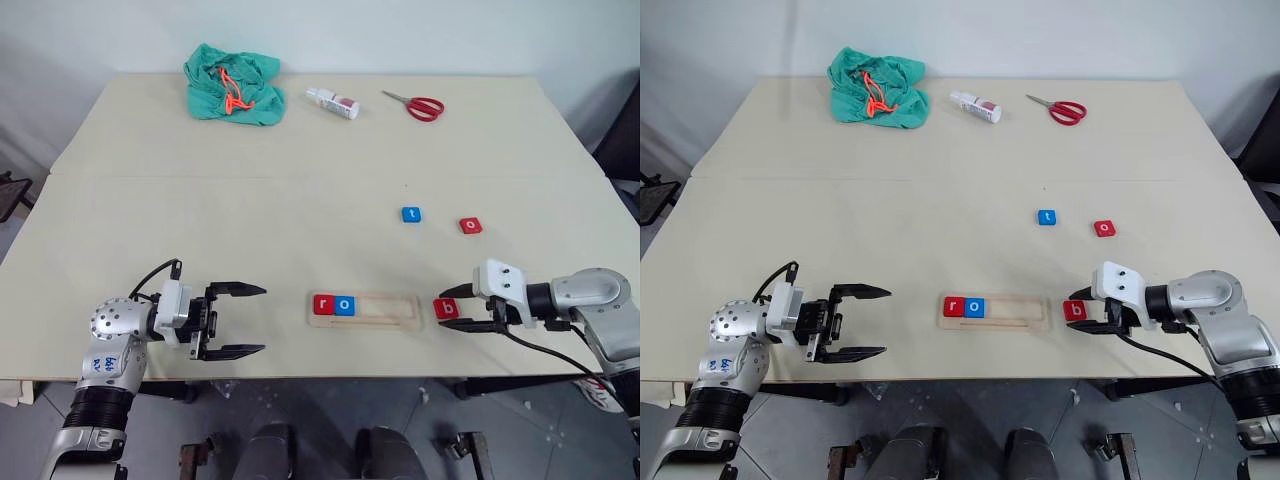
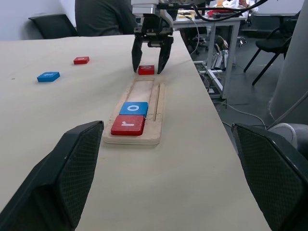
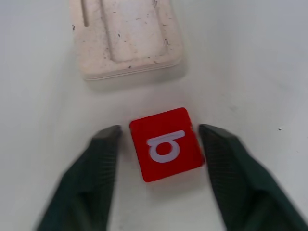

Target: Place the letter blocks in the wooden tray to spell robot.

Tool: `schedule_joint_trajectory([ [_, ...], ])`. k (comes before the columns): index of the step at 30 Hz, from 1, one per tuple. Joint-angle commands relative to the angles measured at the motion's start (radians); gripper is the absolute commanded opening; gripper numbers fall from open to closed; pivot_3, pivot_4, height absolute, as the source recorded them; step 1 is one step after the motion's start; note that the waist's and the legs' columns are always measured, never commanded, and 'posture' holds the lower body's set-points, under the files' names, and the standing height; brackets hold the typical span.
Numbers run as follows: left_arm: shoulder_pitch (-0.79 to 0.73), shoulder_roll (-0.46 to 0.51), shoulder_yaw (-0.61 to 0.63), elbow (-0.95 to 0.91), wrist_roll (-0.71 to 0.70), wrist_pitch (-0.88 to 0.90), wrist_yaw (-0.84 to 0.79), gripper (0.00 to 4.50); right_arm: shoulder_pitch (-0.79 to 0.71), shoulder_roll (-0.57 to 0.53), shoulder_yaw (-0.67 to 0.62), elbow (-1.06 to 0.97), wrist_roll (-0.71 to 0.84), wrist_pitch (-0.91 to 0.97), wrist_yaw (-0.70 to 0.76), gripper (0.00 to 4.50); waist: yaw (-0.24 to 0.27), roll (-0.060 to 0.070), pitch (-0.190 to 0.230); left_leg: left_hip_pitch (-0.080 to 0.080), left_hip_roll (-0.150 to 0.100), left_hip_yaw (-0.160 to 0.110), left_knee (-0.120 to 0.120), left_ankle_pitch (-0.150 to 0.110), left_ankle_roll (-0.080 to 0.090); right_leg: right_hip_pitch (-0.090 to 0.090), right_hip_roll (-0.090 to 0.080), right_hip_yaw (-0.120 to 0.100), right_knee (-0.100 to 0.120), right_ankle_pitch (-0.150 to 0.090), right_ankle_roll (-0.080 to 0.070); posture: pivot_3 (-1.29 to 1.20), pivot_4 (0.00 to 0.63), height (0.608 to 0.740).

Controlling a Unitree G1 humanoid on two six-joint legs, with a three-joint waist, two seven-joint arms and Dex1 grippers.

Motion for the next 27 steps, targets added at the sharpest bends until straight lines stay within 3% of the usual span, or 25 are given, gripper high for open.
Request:
schedule_joint_trajectory([
  [1, -0.008, 0.006, 0.012, -0.022, -0.014, -0.007, -0.044, 4.50, -0.018, 0.013, -0.018, -0.013, 0.001, 0.009, -0.021, 1.46, 0.000, 0.000, 0.000, 0.000, 0.000, 0.000, 0.000, 0.000, 0.000, 0.000, 0.000, 0.000, 0.000, 0.000, 0.000, 0.00, 0.150, 0.740],
  [9, -0.026, -0.005, 0.009, 0.007, -0.008, -0.019, -0.046, 4.50, -0.066, 0.026, -0.076, -0.219, 0.121, 0.313, -0.095, 1.46, 0.000, 0.000, 0.000, 0.000, 0.000, 0.000, 0.000, 0.000, 0.000, -0.001, 0.000, 0.000, 0.000, 0.000, 0.000, 0.00, 0.150, 0.740],
  [14, -0.055, -0.024, -0.004, 0.038, 0.003, -0.031, -0.048, 4.50, -0.135, 0.048, -0.046, -0.343, 0.162, 0.482, -0.146, 1.46, 0.002, 0.000, 0.000, -0.001, 0.000, -0.001, 0.000, 0.000, 0.000, -0.001, 0.000, 0.000, 0.000, 0.000, 0.000, 0.00, 0.150, 0.740],
  [19, -0.069, -0.037, -0.012, 0.050, 0.009, -0.038, -0.055, 4.50, -0.162, 0.077, 0.021, -0.400, 0.146, 0.562, -0.179, 1.46, 0.001, 0.000, 0.000, -0.001, 0.000, -0.001, 0.000, 0.000, 0.000, -0.001, 0.000, 0.000, 0.001, 0.000, 0.000, 0.00, 0.150, 0.740],
  [27, -0.047, -0.021, -0.007, 0.027, 0.002, -0.033, -0.049, 4.50, -0.122, 0.107, 0.084, -0.413, 0.121, 0.525, -0.192, 1.46, -0.001, 0.000, 0.000, -0.002, -0.001, -0.001, 0.000, 0.000, 0.000, -0.002, 0.000, 0.000, 0.001, 0.000, 0.000, 0.00, 0.150, 0.740],
])
